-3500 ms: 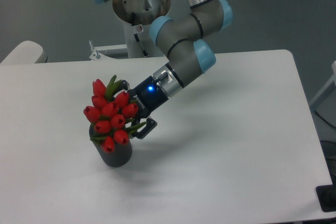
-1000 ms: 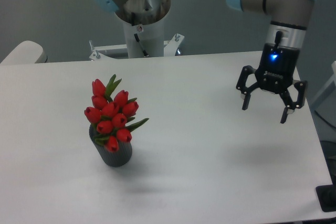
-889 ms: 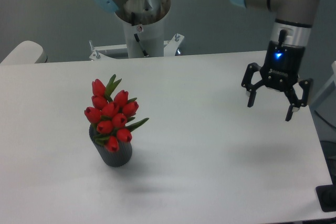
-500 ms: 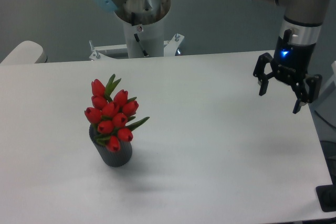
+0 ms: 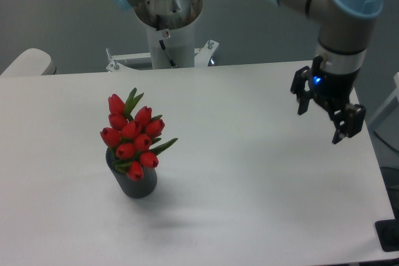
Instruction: Insert the flowers into the vase
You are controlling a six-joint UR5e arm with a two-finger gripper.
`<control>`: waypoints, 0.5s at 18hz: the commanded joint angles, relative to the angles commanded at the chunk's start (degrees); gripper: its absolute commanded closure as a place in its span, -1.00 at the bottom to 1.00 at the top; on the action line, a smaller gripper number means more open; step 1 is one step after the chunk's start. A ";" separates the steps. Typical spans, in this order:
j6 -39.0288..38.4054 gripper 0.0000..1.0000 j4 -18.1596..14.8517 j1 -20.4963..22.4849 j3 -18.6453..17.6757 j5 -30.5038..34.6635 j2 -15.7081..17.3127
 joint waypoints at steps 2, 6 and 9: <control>-0.10 -1.00 0.00 -1.06 0.18 0.98 -0.27; -0.10 -1.00 0.00 -1.94 0.44 0.98 -0.71; -0.01 -1.00 0.00 -2.03 0.36 0.89 -0.71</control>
